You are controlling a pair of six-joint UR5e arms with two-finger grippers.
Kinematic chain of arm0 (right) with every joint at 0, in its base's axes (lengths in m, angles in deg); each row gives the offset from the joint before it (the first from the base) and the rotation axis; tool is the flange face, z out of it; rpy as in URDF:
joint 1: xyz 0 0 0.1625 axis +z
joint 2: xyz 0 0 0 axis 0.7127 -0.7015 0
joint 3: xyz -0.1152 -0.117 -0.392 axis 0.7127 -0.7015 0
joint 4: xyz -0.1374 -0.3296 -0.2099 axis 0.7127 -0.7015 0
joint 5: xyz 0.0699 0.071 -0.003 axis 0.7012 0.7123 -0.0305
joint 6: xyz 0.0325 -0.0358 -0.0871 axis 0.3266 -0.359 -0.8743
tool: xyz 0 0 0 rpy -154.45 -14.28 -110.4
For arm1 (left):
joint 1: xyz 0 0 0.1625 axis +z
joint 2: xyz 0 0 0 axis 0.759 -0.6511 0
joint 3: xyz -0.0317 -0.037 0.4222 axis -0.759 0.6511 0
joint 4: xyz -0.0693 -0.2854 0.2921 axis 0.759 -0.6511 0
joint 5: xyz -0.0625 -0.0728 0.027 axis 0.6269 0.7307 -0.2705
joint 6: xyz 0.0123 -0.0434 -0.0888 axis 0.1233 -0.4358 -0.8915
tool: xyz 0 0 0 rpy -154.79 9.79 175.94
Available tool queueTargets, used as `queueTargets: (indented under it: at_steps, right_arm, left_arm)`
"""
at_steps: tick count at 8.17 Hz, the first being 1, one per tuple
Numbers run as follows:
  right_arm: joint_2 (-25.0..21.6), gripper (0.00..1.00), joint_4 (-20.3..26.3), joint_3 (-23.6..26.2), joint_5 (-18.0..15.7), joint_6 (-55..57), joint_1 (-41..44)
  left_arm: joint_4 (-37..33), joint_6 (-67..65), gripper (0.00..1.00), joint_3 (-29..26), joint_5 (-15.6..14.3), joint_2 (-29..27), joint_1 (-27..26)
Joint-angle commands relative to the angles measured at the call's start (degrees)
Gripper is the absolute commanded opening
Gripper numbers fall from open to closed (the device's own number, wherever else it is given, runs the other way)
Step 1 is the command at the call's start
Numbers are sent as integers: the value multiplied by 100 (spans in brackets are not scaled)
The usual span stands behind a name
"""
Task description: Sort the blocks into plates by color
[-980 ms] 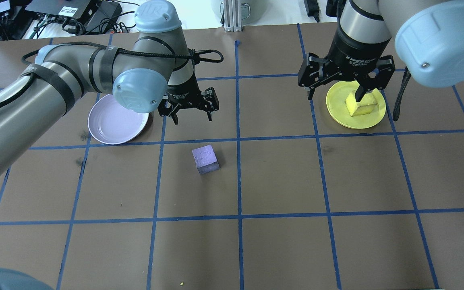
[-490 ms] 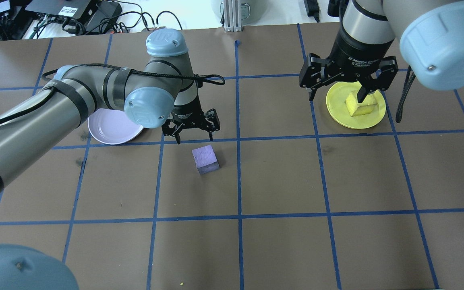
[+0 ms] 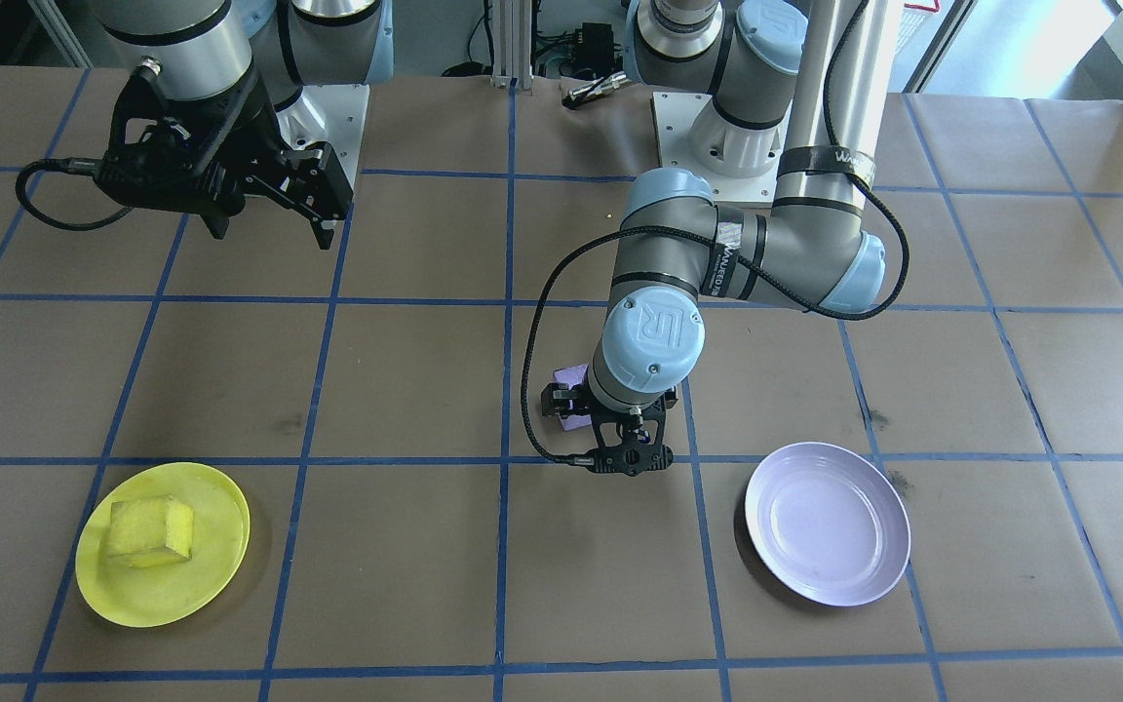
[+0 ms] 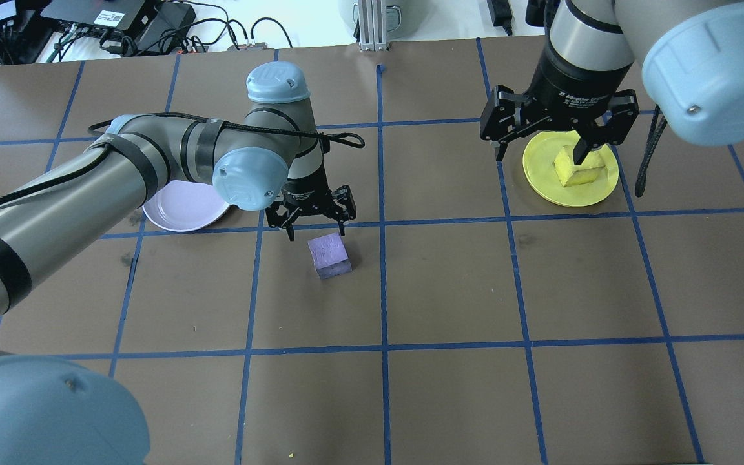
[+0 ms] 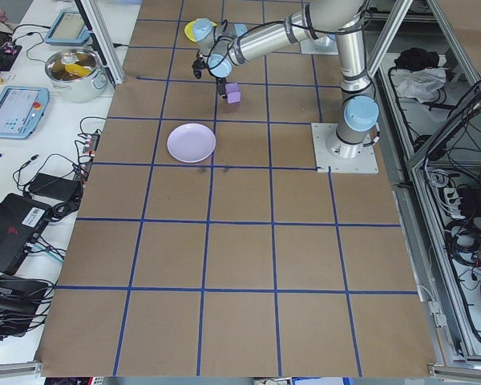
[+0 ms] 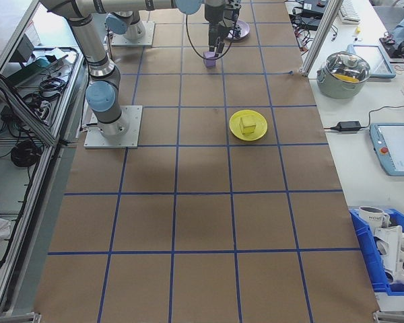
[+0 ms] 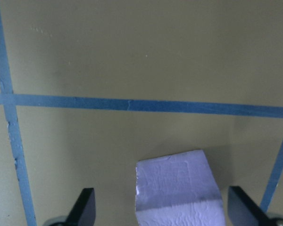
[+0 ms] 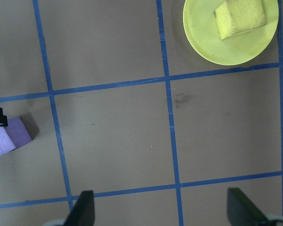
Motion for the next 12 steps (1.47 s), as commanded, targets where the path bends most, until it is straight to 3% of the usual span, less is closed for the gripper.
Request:
queueTargets:
  at_steps: [1,2,5,6,7,8,9,12]
  right_arm:
    - [-1,100,0,0,-1,0,8]
    - [-1,100,0,0,-1,0,8]
    - [-1,100,0,0,-1,0,8]
    - [-1,100,0,0,-1,0,8]
    - [-1,100,0,0,-1,0,8]
    - [-1,100,0,0,-1,8,8]
    - [-1,100,0,0,-1,0,8]
    - [-1,100,0,0,-1,0,8]
  left_arm:
    - [7,-33,100,0,42,-178,-53]
    - [-1,-33,100,0,216,-205,-62]
    - [-28,-270,99,62,253,-197,-71]
    - [-28,-244,68,114,244,-188,-62]
    - [-28,-253,25,115,235,-179,-71]
    - [-28,-288,16,115,253,-179,-71]
    - [-19,-288,0,71,270,-127,-62]
    - [-788,-192,0,-52,174,425,34]
